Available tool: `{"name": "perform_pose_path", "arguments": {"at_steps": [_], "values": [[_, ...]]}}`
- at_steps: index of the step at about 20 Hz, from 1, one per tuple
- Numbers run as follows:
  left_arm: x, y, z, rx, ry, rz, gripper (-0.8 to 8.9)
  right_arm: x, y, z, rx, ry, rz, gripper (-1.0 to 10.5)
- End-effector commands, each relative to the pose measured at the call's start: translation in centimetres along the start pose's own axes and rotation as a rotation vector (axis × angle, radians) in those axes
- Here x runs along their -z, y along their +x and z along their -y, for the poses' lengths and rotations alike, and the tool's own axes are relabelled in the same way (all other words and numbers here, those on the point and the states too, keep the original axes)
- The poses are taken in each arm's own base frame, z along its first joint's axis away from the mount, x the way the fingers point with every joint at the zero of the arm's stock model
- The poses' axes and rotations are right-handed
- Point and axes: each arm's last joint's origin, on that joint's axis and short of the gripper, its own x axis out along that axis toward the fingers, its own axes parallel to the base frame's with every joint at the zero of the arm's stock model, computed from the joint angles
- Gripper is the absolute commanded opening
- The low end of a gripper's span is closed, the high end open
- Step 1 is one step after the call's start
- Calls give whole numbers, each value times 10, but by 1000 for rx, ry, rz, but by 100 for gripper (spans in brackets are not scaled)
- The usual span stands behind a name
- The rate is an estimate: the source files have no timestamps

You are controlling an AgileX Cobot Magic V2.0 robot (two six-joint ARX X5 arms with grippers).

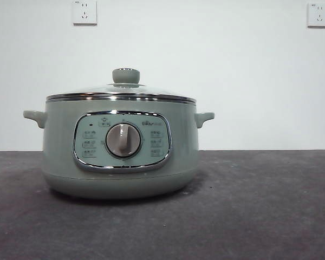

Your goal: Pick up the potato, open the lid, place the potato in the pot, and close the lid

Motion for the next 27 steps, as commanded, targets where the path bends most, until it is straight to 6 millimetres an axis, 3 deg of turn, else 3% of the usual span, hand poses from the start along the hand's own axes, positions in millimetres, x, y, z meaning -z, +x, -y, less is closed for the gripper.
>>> {"name": "perform_pose_path", "arguments": {"at_steps": [1, 4, 18, 21, 24, 27], "values": [[9, -1, -1, -16, 21, -24, -3, 3, 2, 0, 4, -5, -31, 1], [6, -3, -3, -92, 50, 14, -3, 3, 2, 0, 4, -5, -31, 1], [12, 2, -3, -84, 22, -67, -3, 3, 2, 0, 4, -5, -30, 1], [12, 2, -3, -84, 21, -80, -3, 9, -7, 13, 58, 58, 10, 1], [13, 3, -3, -85, 20, -90, -3, 14, -15, 35, 153, 194, 168, 1], [14, 3, -4, -85, 19, -100, -3, 31, 1, 55, 292, 268, 499, 1]]}}
